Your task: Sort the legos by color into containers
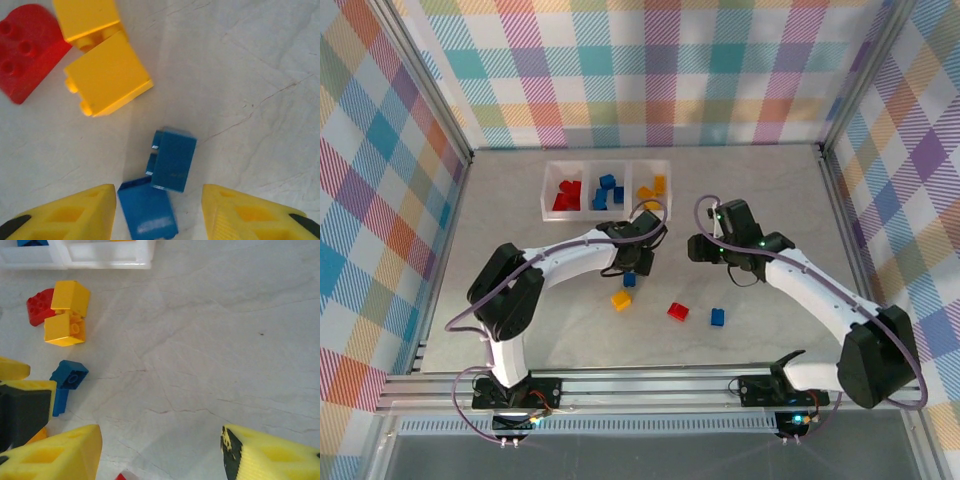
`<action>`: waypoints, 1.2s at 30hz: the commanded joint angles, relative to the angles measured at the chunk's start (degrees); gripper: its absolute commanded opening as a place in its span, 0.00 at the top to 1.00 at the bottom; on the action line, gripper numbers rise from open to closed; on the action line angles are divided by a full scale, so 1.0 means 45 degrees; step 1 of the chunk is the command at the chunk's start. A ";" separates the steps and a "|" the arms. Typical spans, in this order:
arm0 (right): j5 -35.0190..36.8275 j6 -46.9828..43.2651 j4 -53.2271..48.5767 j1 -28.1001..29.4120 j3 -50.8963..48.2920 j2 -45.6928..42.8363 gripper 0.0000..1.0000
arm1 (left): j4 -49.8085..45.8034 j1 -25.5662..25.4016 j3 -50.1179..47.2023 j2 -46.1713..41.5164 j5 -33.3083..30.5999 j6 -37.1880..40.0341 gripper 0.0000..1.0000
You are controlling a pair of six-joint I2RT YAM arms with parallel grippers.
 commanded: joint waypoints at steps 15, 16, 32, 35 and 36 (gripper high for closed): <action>0.0779 0.0125 -0.1094 -0.0286 -0.0813 -0.1794 0.34 | -0.1082 0.0203 0.1707 0.1877 -0.0425 0.0643 0.56; 0.0779 0.0120 -0.1092 -0.0286 -0.0817 -0.1797 0.34 | -0.1083 0.0211 0.1699 0.1871 -0.0437 0.0639 0.57; 0.0944 0.0143 -0.1258 -0.0325 -0.0851 -0.2087 0.34 | -0.1322 0.0278 0.1754 0.1613 -0.0183 0.0693 0.77; 0.0964 0.0103 -0.1267 -0.0326 -0.0887 -0.2202 0.34 | -0.1634 0.0295 0.1964 0.1318 -0.0121 0.0716 0.78; 0.0965 0.0100 -0.1268 -0.0346 -0.0897 -0.2242 0.35 | -0.1746 0.0290 0.2057 0.1172 -0.0144 0.0727 0.78</action>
